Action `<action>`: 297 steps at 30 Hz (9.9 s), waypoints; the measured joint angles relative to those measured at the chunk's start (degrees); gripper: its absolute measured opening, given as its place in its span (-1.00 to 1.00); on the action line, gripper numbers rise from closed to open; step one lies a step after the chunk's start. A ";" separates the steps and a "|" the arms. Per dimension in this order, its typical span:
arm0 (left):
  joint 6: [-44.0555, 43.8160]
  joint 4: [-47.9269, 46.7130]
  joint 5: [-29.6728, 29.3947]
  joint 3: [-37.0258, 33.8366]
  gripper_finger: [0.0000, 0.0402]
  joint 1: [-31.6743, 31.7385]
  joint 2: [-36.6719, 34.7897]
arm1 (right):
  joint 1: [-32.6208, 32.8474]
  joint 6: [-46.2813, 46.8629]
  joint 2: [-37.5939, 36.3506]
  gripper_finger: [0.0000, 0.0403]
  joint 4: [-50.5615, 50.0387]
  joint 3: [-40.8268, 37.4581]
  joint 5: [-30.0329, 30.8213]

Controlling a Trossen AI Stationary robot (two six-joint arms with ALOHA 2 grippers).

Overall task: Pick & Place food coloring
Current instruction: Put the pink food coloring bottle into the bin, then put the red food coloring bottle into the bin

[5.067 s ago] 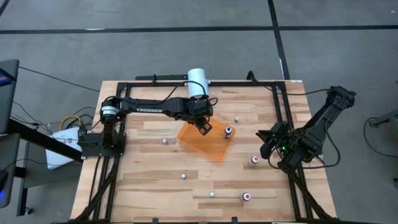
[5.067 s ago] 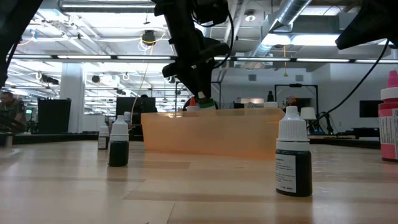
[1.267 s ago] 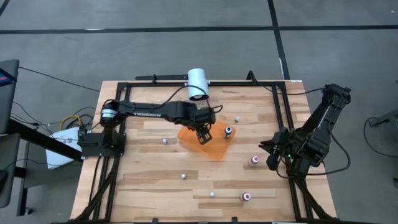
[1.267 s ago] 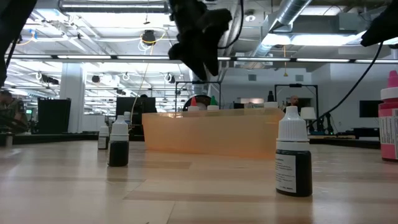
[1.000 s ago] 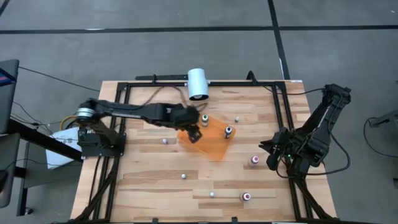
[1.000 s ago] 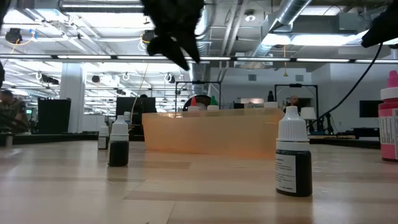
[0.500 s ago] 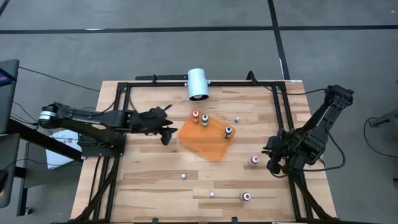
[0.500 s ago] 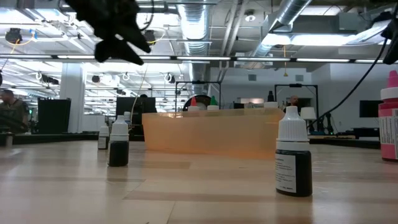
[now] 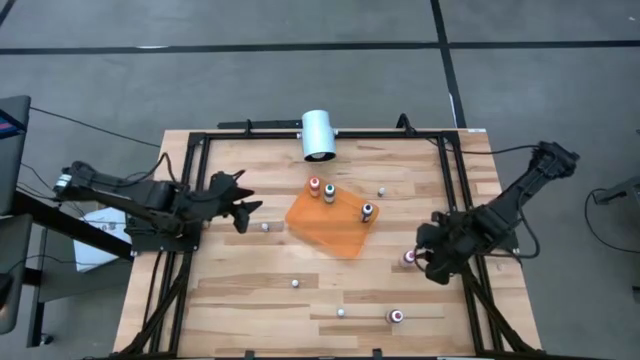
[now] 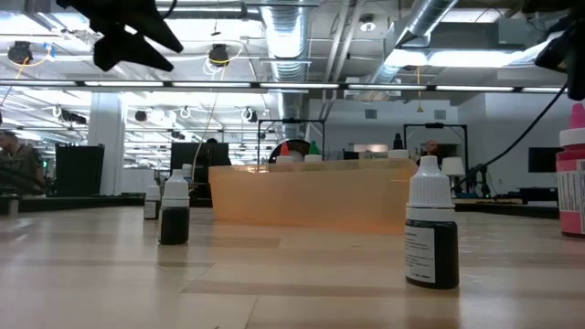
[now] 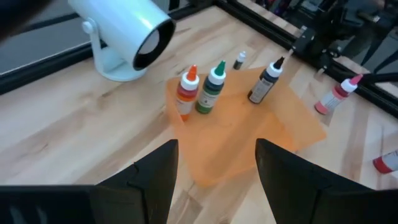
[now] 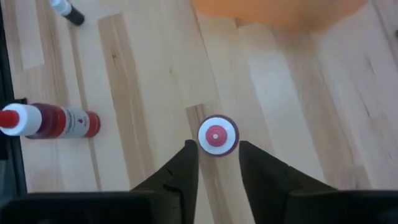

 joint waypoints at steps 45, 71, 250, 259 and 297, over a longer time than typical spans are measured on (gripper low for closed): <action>-8.37 -9.18 -11.10 0.00 0.03 -13.17 -0.51 | -8.67 -10.92 19.64 0.07 7.03 0.00 -8.66; -9.96 -10.72 -10.64 0.02 0.03 -13.17 -0.51 | -9.17 -10.91 19.41 -0.23 6.60 0.00 -9.88; 7.41 9.92 -4.06 -25.57 0.03 -7.97 -33.38 | -47.45 -56.28 43.17 -0.12 0.60 46.99 -6.78; 7.44 7.52 -3.84 -25.57 0.03 -7.99 -33.38 | -46.80 -52.74 35.50 -0.12 0.76 43.17 -6.89; 2.21 7.79 0.74 -25.55 0.03 -7.99 -33.36 | -28.41 -49.29 24.55 -0.13 3.16 30.79 -13.10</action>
